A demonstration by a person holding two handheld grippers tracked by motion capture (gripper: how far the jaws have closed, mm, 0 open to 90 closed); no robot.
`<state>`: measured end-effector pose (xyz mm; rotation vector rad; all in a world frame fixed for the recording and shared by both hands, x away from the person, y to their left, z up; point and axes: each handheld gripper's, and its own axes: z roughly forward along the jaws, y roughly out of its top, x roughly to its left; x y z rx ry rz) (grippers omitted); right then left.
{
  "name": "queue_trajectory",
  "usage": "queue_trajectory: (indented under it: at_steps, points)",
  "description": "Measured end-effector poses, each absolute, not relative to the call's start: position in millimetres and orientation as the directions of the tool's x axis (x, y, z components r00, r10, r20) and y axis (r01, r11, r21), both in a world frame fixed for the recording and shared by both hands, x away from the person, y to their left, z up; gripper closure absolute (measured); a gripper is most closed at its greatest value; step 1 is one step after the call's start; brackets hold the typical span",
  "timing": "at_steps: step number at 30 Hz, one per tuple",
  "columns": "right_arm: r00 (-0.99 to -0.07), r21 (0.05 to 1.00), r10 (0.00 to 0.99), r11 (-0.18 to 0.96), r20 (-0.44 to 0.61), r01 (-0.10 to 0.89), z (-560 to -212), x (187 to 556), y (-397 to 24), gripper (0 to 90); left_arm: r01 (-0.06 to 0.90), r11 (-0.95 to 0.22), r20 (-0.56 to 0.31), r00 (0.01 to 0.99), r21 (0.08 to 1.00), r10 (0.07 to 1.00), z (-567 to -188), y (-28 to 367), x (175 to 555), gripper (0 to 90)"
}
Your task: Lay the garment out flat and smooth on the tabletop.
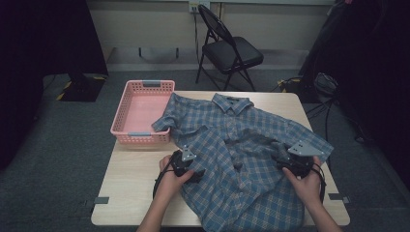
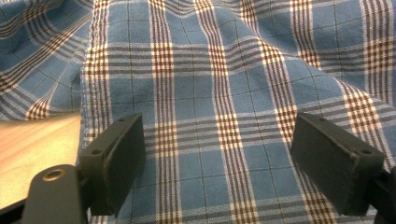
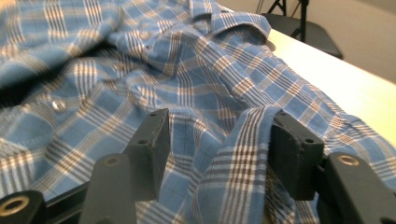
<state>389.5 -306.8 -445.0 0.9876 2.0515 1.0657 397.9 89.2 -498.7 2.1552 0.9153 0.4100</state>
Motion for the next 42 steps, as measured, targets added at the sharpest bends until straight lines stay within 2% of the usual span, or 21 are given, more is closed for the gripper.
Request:
queue_trajectory:
  at_steps: [3, 7, 9, 13, 16, 18, 19, 21, 24, 27, 28, 34, 39, 42]
  points:
    - [-0.509, 0.847, 0.848, 0.376, -0.149, 0.377, -440, 394, -314, 42.5, 0.482, -0.467, 0.003, 0.694, 0.742, 0.72, -499, 89, 398, 17.5]
    - [-0.496, 0.795, 0.868, 0.314, -0.019, 0.519, -436, 399, -331, 40.0, 0.482, -0.467, 0.002, 0.694, 0.742, 0.72, -499, 89, 398, 17.4]
    - [-0.489, 0.775, 0.872, 0.318, -0.014, 0.546, -438, 396, -339, 39.5, 0.482, -0.467, 0.002, 0.694, 0.741, 0.72, -499, 89, 398, 17.4]
    - [-0.438, 0.797, 0.897, 0.3, -0.05, 0.524, -438, 389, -357, 37.7, 0.479, -0.47, 0.003, 0.697, 0.741, 0.717, -499, 89, 399, 17.1]
    - [-0.509, 0.854, 0.858, 0.314, -0.069, 0.414, -426, 383, -354, 44.9, 0.48, -0.47, 0.004, 0.697, 0.741, 0.717, -499, 88, 399, 16.9]
    - [-0.581, 0.869, 0.809, 0.349, -0.09, 0.351, -416, 379, -336, 49.0, 0.48, -0.469, 0.003, 0.696, 0.741, 0.718, -499, 88, 399, 16.7]
    - [-0.603, 0.864, 0.792, 0.368, -0.097, 0.344, -414, 378, -328, 53.4, 0.48, -0.468, 0.003, 0.696, 0.742, 0.718, -499, 88, 399, 16.7]
    - [-0.662, 0.84, 0.742, 0.425, -0.109, 0.338, -417, 379, -306, 55.2, 0.479, -0.471, 0.005, 0.697, 0.741, 0.717, -499, 88, 399, 16.6]
    - [-0.683, 0.785, 0.718, 0.498, -0.135, 0.368, -442, 390, -283, 55.2, 0.482, -0.466, 0.0, 0.695, 0.742, 0.719, -499, 89, 398, 16.7]
    - [-0.655, 0.753, 0.753, 0.468, -0.065, 0.464, -466, 404, -285, 56.7, 0.483, -0.469, 0.0, 0.697, 0.74, 0.717, -498, 89, 398, 17.0]
    - [-0.643, 0.741, 0.762, 0.474, -0.073, 0.477, -472, 406, -286, 56.7, 0.483, -0.468, -0.002, 0.698, 0.74, 0.716, -498, 89, 398, 17.2]
    - [-0.664, 0.726, 0.747, 0.479, -0.04, 0.494, -490, 401, -290, 57.3, 0.478, -0.455, 0.004, 0.686, 0.752, 0.727, -493, 94, 399, 17.5]
    - [-0.676, 0.739, 0.736, 0.439, 0.031, 0.512, -492, 393, -293, 79.1, 0.474, -0.456, 0.005, 0.689, 0.754, 0.725, -492, 93, 397, 17.5]
    - [-0.683, 0.736, 0.723, 0.409, 0.1, 0.54, -493, 385, -295, 87.8, 0.473, -0.455, 0.005, 0.689, 0.755, 0.725, -491, 93, 397, 17.5]
